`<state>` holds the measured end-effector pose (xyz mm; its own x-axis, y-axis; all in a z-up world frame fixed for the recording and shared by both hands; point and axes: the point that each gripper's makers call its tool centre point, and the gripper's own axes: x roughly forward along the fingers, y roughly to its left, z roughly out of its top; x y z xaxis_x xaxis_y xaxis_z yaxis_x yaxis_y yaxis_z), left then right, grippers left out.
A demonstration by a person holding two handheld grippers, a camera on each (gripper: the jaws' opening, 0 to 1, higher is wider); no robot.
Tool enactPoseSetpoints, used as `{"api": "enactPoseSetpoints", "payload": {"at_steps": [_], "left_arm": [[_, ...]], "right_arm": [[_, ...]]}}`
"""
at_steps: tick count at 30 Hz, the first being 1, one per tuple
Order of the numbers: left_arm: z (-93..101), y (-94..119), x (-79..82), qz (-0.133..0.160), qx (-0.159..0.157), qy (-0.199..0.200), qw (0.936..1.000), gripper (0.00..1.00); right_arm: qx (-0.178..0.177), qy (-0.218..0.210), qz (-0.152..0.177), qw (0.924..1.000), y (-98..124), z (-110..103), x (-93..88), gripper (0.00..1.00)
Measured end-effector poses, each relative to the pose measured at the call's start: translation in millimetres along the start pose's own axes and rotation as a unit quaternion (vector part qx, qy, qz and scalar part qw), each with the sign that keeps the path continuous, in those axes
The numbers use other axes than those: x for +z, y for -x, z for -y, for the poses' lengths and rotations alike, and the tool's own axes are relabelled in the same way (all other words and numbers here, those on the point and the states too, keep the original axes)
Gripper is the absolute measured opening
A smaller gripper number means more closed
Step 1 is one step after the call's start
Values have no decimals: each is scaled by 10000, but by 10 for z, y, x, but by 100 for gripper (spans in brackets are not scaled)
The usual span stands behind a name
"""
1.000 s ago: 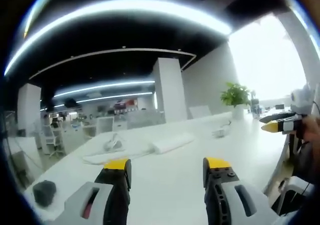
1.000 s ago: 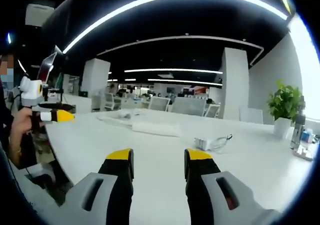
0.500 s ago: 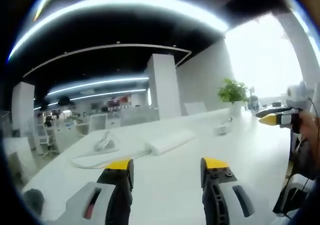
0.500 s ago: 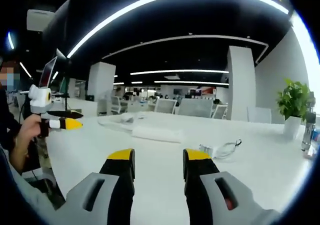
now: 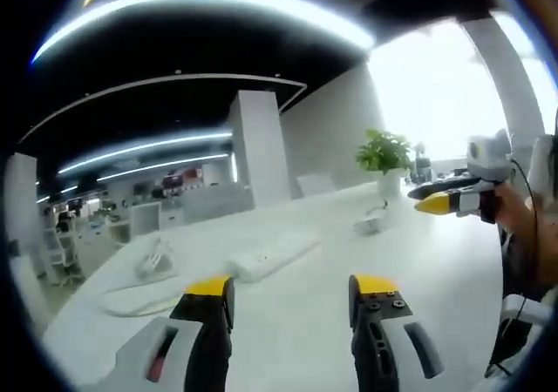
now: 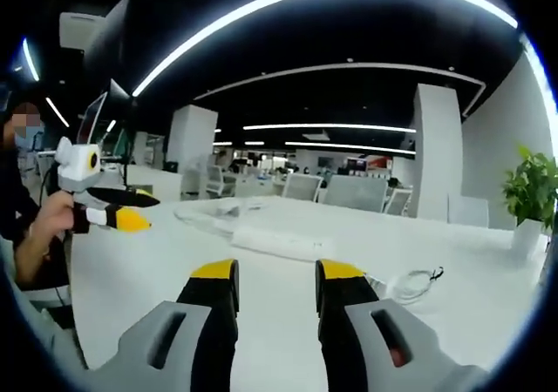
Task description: Straighten the power strip on the desk, plug the charger into it
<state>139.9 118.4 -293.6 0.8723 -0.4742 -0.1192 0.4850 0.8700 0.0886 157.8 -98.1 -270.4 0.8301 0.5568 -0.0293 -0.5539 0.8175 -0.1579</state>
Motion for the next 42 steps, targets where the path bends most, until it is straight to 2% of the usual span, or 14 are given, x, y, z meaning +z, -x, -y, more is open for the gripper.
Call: {"api": "enactPoseSetpoints", "payload": {"at_steps": [11,15,21,28,38,42], "left_arm": [[-63,-203,88,-74,-22,-48,10000,54],[-96,-315,51,-240,-99,-131,9996,54],[-144,-465,-42,-511,-242,-90,9984,53],[-146,-607,-24,-478,-412,-43,9980,52],[-301,-848,23,-440,-314,-73,9985,52],[-349,-933,-31,-528,-355,-87,9979,52]], "right_arm": [[75,56,-170,9998,-264,14,18,33],[115,104,-386,9991,-383,31,-51,33],[123,58,-522,9985,-526,103,-98,33],[129,-102,-578,9982,-674,254,-135,26],[330,-222,-785,9961,-946,420,-261,29],[336,-119,-880,9955,-1033,483,-302,29]]}}
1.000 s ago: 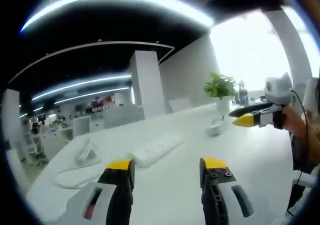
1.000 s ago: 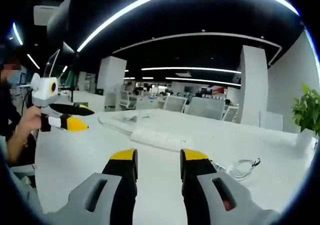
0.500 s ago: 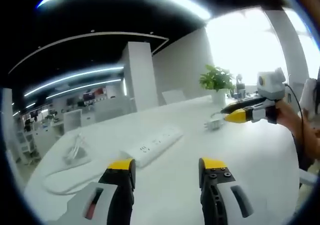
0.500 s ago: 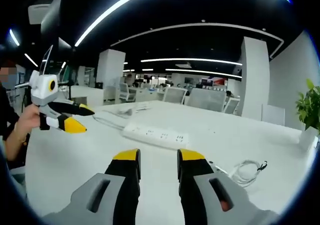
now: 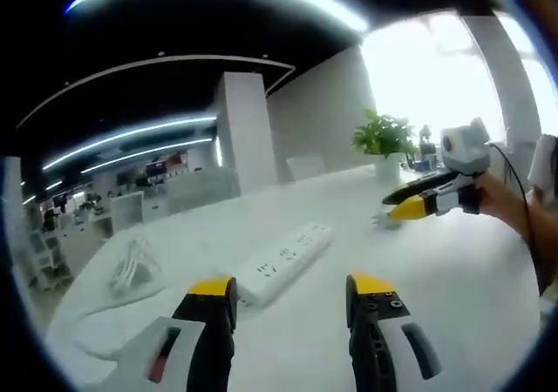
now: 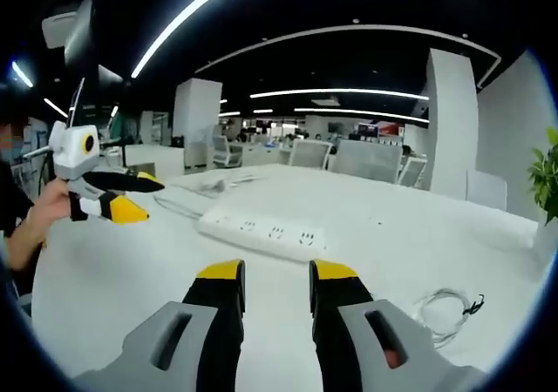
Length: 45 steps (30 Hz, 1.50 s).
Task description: Straighten the power strip on the desk, plug the charger into it
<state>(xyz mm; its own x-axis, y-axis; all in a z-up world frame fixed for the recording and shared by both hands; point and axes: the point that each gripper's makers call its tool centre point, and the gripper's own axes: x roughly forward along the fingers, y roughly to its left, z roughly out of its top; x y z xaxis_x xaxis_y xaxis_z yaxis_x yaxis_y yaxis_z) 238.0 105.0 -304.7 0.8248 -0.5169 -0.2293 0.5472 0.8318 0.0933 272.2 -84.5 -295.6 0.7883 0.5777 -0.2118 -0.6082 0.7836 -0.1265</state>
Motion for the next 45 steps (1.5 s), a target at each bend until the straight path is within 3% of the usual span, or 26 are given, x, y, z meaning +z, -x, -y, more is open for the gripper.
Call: {"api": "enactPoseSetpoints", "payload": {"at_steps": [4,8,11,15,30,35,39,45], "left_arm": [[-73,-53,-51,-65,-2,-30,10000,52],[-162,-107,-99,-233,-8,-96,9997,52],[-236,-126,-70,-167,22,-57,9998,52],[-262,-176,-49,-94,-43,74,9999,51],[-343,-328,-251,-401,-255,137,9988,50],[-313,-393,-316,-453,-337,199,9982,48],[-370,-424,-281,-363,-333,106,9987,47],[-473,-544,-326,-468,-512,165,9975,46]], "right_arm": [[-17,183,-95,9998,-70,25,-18,28],[81,69,-97,9999,-126,38,-24,28],[78,48,-43,9999,-166,81,-5,28],[33,4,-135,9999,-228,148,-33,28],[262,222,-235,9991,-556,241,-116,30],[366,307,-276,9985,-603,262,-160,30],[428,298,-282,9982,-638,311,-177,30],[501,314,-284,9978,-681,371,-207,30]]}}
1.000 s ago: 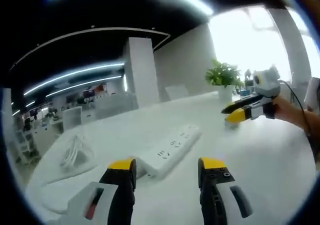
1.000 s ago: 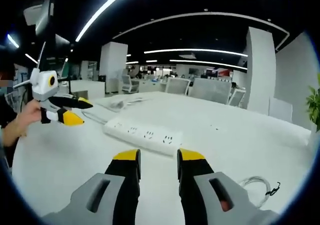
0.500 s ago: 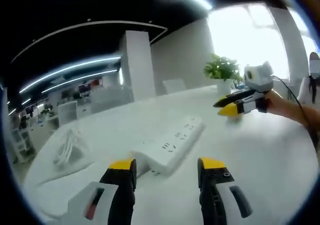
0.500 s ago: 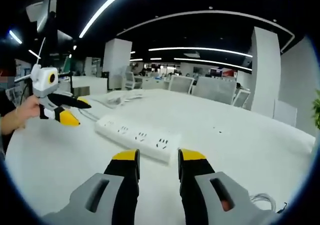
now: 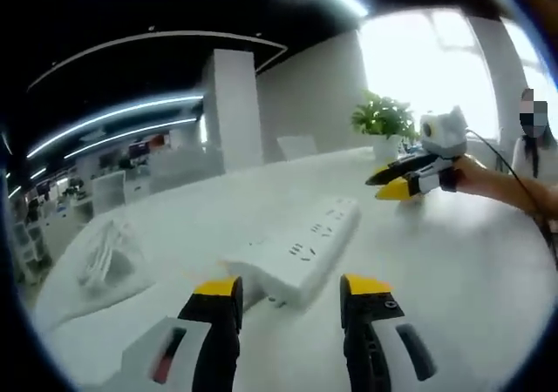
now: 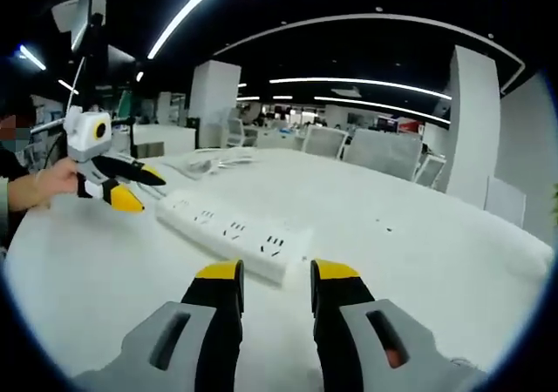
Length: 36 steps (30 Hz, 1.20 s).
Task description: Straighten the power strip on the desk, plug the charger into it
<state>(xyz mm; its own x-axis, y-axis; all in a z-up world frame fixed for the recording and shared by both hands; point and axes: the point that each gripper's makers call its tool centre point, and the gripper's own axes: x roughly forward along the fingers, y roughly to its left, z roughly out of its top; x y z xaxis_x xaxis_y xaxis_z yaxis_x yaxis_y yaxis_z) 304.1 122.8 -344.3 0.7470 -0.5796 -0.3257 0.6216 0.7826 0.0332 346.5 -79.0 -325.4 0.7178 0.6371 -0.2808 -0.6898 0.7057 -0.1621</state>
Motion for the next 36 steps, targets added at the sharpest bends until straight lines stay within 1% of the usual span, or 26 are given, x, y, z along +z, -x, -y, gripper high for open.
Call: {"api": "enactPoseSetpoints", "payload": {"at_steps": [2,5,10,12,14,16,21,28,36], "left_arm": [[11,-11,-28,-51,-36,10,10000,45],[10,-36,-20,-74,-91,-64,9999,44],[71,-63,-31,-89,-237,43,9997,43],[78,-65,-8,-62,-198,-35,9998,43],[95,-64,1,-85,-180,-142,9997,43],[132,-55,-27,-129,-188,-154,9996,43],[148,-61,-59,-168,-199,-132,9996,43],[152,-97,-73,-192,-226,-49,9996,41],[155,-110,-71,-168,-232,35,9996,40]], "right_arm": [[41,8,-6,10000,-31,4,-9,30],[100,134,-13,9999,-57,-9,-8,30],[137,308,-79,9994,-86,-23,-19,30],[196,358,-138,9991,-103,-46,-31,30],[177,378,-198,9989,-122,-52,-47,29],[225,340,-199,9990,-128,-70,-46,29],[227,517,-514,9971,-200,-57,-114,28],[286,523,-731,9955,-276,-47,-155,26],[332,466,-767,9954,-318,-60,-155,24]]}}
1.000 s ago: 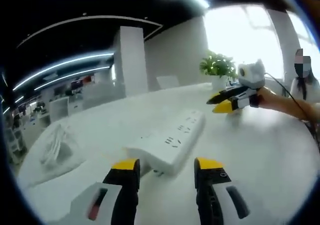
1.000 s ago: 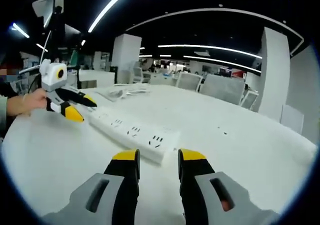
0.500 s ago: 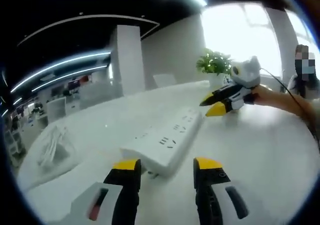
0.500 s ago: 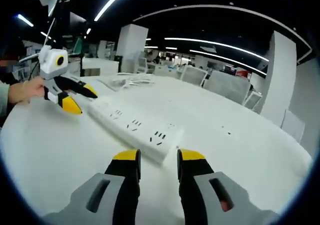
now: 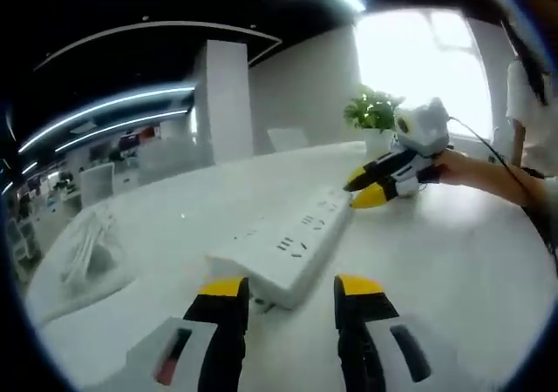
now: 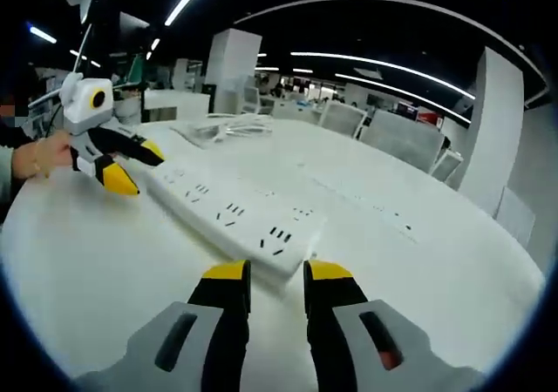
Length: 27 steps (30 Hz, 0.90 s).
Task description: Straighten the power strip on the desk, plug the charger into it
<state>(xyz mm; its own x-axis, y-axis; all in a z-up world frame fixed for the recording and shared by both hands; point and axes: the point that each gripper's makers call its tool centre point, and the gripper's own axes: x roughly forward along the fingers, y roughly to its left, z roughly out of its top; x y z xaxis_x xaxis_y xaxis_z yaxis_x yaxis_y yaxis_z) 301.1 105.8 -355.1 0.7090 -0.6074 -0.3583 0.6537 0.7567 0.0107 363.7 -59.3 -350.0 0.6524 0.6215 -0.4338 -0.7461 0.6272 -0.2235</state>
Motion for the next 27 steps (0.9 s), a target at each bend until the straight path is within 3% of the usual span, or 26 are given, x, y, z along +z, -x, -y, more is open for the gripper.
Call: {"api": "enactPoseSetpoints", "payload": {"at_steps": [27], "left_arm": [[-115,-66,-38,-53,246,199,9995,29]], "right_arm": [[-54,-260,-113,9996,-35,13,14,24]]}}
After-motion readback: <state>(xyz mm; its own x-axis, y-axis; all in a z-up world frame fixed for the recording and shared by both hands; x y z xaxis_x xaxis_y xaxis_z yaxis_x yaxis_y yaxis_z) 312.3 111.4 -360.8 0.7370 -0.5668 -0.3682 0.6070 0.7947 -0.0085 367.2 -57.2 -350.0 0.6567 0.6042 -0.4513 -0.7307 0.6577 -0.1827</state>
